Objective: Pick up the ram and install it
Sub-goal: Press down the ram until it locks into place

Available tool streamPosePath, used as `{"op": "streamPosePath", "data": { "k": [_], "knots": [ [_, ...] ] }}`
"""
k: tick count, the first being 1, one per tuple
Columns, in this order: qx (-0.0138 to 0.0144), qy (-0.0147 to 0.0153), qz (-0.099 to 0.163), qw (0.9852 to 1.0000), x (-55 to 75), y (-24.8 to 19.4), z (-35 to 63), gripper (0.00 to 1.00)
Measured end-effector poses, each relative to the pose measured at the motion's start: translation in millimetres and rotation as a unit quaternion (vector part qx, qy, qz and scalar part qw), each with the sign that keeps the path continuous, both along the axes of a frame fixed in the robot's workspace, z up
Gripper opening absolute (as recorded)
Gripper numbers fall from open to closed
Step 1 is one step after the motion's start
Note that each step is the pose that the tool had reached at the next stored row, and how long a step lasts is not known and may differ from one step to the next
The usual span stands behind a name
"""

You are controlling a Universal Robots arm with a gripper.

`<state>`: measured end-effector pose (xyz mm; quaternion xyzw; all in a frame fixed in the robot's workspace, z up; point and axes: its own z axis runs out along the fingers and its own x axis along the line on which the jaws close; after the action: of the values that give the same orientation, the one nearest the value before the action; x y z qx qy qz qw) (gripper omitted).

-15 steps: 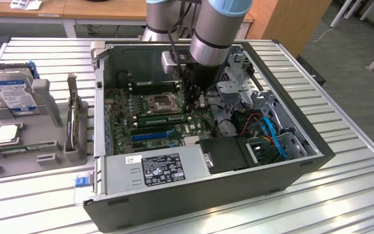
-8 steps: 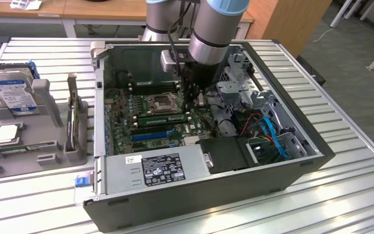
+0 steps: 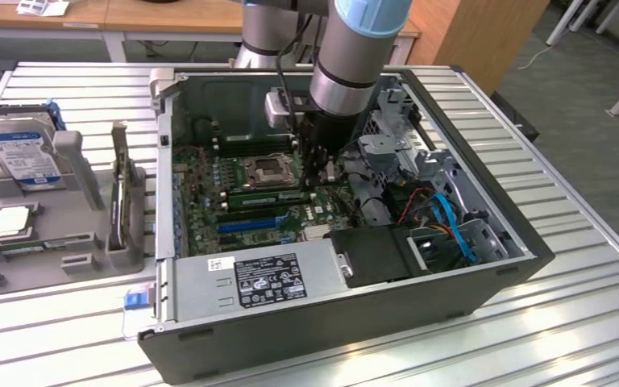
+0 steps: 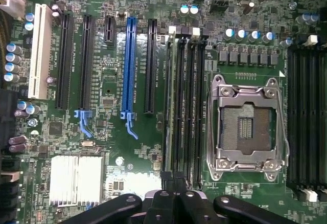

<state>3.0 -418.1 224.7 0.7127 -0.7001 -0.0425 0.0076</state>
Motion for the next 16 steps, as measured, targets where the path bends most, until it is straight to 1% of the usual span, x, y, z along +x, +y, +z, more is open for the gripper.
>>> {"op": "streamPosePath", "data": {
  "k": [6, 7, 9, 11, 12, 16],
  "knots": [
    [-0.0005, 0.0001, 0.000, 1.0000, 0.0, -0.1, -2.2, 0.11],
    [0.0002, -0.0002, 0.000, 1.0000, -0.5, 0.1, -1.1, 0.11],
    [0.0001, -0.0015, 0.000, 1.0000, -4.7, 0.1, 5.6, 0.11],
    [-0.0005, -0.0034, 0.000, 1.0000, -13.7, 0.1, 6.4, 0.11],
    [-0.0014, -0.0039, 0.000, 1.0000, -18.2, 0.1, 6.5, 0.11],
    [-0.0065, -0.0043, 0.000, 1.0000, -36.1, 0.0, 6.6, 0.11]
  ]
}}
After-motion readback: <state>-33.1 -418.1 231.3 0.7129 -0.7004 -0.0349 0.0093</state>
